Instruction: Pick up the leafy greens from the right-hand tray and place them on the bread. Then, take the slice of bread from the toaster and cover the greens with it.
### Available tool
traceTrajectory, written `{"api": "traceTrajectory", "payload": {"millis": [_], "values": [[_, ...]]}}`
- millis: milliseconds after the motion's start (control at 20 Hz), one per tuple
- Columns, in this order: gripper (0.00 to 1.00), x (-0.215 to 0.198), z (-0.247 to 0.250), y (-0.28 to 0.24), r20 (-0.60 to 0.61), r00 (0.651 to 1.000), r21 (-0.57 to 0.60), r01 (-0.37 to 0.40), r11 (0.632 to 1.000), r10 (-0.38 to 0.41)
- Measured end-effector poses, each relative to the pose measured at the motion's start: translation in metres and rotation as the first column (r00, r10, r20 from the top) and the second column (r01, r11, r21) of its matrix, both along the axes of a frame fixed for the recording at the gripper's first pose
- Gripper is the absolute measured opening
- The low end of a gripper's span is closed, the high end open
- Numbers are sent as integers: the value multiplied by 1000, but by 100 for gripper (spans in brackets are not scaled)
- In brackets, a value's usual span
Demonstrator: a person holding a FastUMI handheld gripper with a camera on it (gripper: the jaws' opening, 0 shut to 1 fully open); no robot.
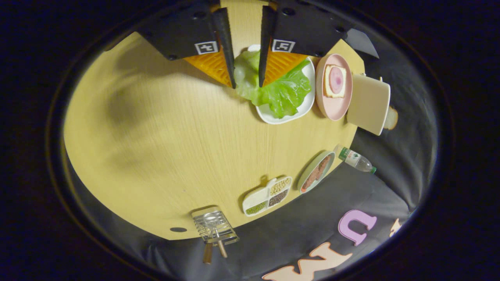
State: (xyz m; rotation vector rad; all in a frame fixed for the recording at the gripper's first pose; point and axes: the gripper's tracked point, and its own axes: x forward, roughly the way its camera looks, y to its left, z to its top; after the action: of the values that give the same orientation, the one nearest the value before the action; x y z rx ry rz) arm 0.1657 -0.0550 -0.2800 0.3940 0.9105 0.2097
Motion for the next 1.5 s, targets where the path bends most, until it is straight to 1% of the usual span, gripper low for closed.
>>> {"api": "traceTrajectory", "payload": {"millis": [150, 300, 500, 600, 850, 1150, 1300, 1500], "values": [[29, 3, 6, 4, 9, 1000, 10, 11, 1000, -11], [10, -2, 18, 10, 16, 1000, 46, 4, 999, -4], [10, -3, 49, 22, 49, 998, 142, 24, 990, -31], [10, -4, 65, 27, 74, 997, 157, 19, 987, -31], [10, -10, 112, 49, 145, 989, 170, -28, 985, 3], [9, -24, 161, 108, 201, 977, 241, -115, 964, 66], [9, -30, 170, 142, 208, 973, 268, -153, 951, 98], [10, -40, 169, 193, 190, 971, 299, -200, 933, 147]]}}
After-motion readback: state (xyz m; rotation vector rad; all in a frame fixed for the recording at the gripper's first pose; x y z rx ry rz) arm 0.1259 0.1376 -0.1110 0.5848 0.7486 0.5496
